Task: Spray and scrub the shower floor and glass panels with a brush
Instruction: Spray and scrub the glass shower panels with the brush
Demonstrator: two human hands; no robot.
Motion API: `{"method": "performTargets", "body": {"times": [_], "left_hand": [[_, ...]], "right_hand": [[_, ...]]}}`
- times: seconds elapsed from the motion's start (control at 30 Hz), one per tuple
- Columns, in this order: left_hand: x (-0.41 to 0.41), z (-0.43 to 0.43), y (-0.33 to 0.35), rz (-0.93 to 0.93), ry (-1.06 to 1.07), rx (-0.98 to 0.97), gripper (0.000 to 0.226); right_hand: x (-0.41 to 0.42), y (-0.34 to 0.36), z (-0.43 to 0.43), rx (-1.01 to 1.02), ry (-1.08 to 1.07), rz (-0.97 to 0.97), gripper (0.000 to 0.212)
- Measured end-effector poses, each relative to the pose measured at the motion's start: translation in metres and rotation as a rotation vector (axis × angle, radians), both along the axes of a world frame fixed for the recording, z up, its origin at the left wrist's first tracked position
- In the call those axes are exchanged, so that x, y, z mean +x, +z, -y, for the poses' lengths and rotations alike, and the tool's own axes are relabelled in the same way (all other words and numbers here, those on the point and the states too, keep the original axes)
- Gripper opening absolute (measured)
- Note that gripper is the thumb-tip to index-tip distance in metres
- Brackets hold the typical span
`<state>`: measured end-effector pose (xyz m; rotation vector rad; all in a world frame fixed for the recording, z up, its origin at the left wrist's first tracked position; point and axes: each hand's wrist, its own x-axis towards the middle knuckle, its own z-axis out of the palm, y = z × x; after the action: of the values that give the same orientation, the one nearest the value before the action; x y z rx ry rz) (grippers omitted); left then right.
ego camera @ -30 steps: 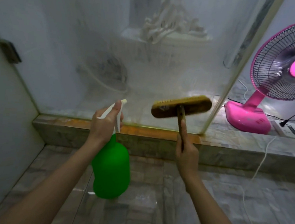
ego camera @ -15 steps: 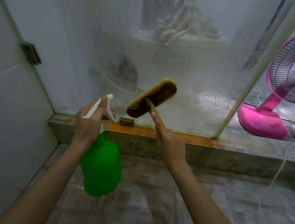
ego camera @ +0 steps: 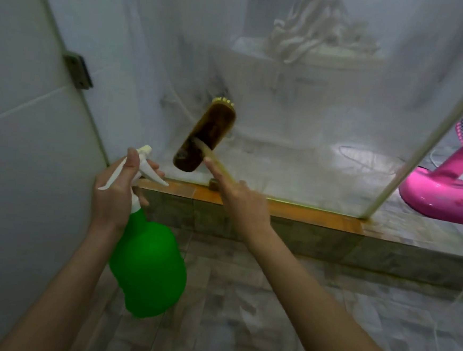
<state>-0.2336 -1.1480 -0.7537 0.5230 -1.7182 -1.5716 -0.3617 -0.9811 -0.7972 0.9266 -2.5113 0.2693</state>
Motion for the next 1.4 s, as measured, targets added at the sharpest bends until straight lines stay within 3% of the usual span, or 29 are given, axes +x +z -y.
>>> {"method": "performTargets", "body": {"times": [0.2,0.3,0.4,0.47,0.57,0.7,0.8,0.93,1.03,1.13,1.2,1.4], "left_hand": [[0.023,0.019,0.001,0.001,0.039,-0.009,0.043],[0.032,0.024,-0.003,0.022,0.04,0.008,0.04],[0.033,0.032,-0.011,0.063,0.073,-0.009,0.059],[0.035,0.036,-0.014,0.066,0.084,-0.003,0.059],[0.04,0.044,-0.014,0.036,0.115,0.037,0.05],[0.052,0.048,-0.013,0.032,0.084,0.032,0.052],[0.057,0.045,-0.009,0.03,0.085,0.019,0.034],[0.056,0.041,-0.008,0.033,0.113,0.021,0.036],[0.055,0.04,-0.009,0.02,0.123,0.051,0.038],[0.059,0.043,-0.01,0.025,0.128,0.062,0.044],[0.06,0.045,-0.008,0.031,0.138,0.066,0.042],[0.061,0.046,0.003,-0.003,0.138,0.032,0.035]], "right_hand": [[0.012,-0.028,-0.105,-0.047,-0.096,0.14,0.099],[0.013,-0.005,-0.042,-0.022,-0.018,0.099,0.094],[0.012,0.033,0.051,-0.068,0.089,-0.002,0.083],[0.009,0.049,0.063,-0.057,0.101,-0.016,0.075],[0.003,0.035,-0.003,-0.009,0.05,0.025,0.077],[0.01,0.015,-0.067,-0.103,-0.027,0.148,0.072],[0.011,0.026,0.006,0.018,0.057,0.097,0.077],[0.014,0.036,0.1,0.2,0.223,0.02,0.086],[0.009,0.02,0.051,0.265,0.159,0.105,0.089],[0.008,0.004,-0.029,0.14,0.044,0.118,0.099],[0.01,0.004,-0.036,0.154,0.001,0.151,0.1],[0.022,0.025,0.107,0.228,0.252,0.105,0.083]]}}
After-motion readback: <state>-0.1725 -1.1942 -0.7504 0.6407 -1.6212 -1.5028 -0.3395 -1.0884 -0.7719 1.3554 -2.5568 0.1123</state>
